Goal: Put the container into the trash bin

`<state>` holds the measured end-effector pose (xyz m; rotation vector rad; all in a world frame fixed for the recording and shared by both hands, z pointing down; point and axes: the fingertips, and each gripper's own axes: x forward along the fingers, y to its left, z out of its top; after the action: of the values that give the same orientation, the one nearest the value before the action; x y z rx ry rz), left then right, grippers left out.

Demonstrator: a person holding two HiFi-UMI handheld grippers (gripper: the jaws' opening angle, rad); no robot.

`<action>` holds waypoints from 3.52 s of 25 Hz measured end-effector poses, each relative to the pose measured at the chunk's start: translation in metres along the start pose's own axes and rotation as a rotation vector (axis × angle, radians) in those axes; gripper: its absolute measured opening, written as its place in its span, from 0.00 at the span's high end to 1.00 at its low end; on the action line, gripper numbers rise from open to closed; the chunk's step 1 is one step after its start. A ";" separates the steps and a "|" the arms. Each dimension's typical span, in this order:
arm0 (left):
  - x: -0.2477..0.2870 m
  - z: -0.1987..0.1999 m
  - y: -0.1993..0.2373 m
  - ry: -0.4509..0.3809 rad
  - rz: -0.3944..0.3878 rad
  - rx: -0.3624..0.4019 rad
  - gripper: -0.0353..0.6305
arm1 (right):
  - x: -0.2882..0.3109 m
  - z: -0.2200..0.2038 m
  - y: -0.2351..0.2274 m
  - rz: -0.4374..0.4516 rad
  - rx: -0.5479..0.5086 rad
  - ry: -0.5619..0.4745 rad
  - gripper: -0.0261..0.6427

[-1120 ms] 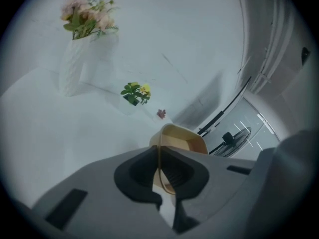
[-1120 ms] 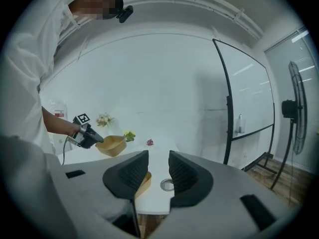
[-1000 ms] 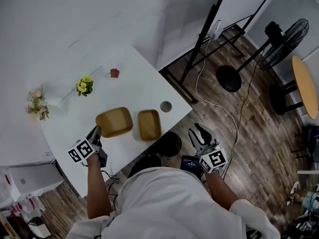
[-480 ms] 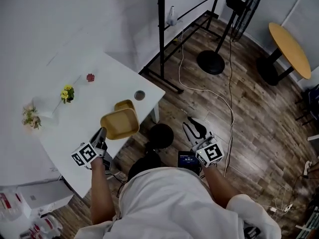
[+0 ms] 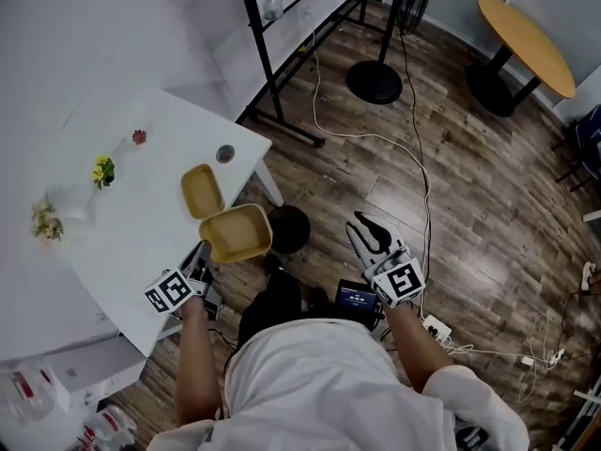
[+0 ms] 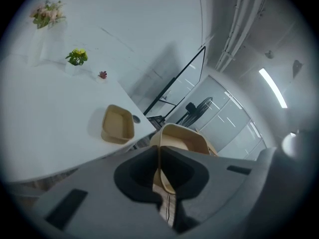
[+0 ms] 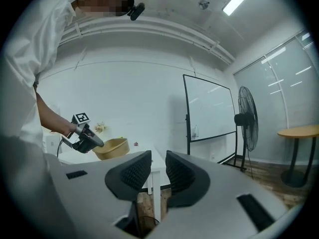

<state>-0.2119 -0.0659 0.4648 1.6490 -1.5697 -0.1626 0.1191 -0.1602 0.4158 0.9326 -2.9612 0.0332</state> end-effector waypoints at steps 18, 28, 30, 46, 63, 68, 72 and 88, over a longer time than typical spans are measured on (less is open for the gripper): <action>0.062 -0.139 0.045 0.135 0.099 -0.103 0.91 | -0.021 -0.095 -0.014 0.003 0.060 0.154 0.81; 0.106 -0.217 0.154 0.100 0.218 -0.230 0.91 | 0.013 -0.201 0.030 0.102 0.093 0.297 0.81; 0.116 -0.232 0.177 0.083 0.249 -0.243 0.91 | 0.020 -0.223 0.041 0.126 0.096 0.314 0.81; 0.218 -0.351 0.294 0.146 0.342 -0.315 0.91 | 0.063 -0.383 0.024 0.161 0.131 0.430 0.82; 0.311 -0.395 0.374 0.119 0.400 -0.362 0.91 | 0.095 -0.423 0.012 0.174 0.111 0.323 0.83; 0.331 -0.402 0.379 0.116 0.391 -0.364 0.91 | 0.093 -0.417 0.021 0.240 0.007 0.320 0.83; 0.345 -0.404 0.384 0.107 0.389 -0.369 0.91 | 0.098 -0.414 0.017 0.243 0.004 0.289 0.83; 0.366 -0.416 0.395 0.085 0.352 -0.365 0.88 | 0.098 -0.430 0.004 0.193 0.002 0.282 0.83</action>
<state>-0.1857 -0.1415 1.1406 1.0703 -1.6267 -0.1772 0.0484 -0.1996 0.8499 0.5831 -2.7743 0.1597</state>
